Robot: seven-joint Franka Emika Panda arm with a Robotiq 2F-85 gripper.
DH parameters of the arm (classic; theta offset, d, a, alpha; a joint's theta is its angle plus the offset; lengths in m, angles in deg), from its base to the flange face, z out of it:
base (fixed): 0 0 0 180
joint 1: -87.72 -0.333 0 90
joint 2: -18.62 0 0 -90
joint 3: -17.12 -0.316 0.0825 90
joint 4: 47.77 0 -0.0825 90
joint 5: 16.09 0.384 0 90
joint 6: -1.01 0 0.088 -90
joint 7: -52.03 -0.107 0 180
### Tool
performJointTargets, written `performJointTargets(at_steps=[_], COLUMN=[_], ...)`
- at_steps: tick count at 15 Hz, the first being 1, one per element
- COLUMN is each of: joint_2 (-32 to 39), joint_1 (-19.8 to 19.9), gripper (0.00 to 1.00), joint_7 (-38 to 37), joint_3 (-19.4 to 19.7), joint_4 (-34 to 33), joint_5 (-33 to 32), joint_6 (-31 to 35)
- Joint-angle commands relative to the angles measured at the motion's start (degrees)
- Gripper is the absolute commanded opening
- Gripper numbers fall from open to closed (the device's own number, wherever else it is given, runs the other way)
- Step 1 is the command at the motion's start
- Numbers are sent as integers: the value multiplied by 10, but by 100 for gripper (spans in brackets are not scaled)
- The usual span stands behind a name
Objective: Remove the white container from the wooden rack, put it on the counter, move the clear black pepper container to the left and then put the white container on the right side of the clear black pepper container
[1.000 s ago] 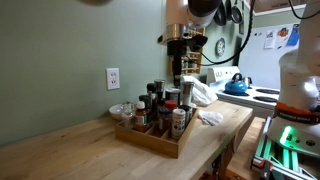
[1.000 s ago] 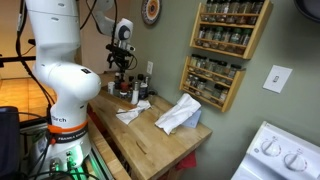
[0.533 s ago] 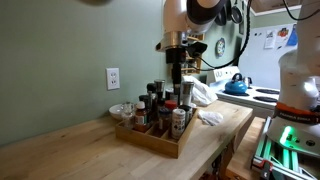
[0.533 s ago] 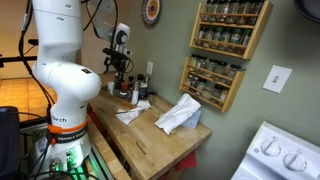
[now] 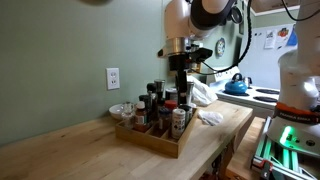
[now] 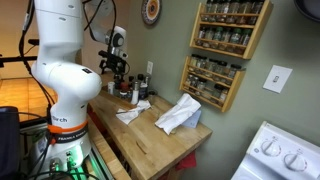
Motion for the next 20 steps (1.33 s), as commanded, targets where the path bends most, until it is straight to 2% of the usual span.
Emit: performJointTargets(at_steps=[1,6,20], joint_2=[-2,9,27], joint_1=[-2,-1,1], gripper=[100,100,100], joint_7=[-40,-55,-72], joint_3=[-3,-2,1], joint_4=[30,49,61], joint_5=[-12,-15,-37], joint_6=[37,82,141])
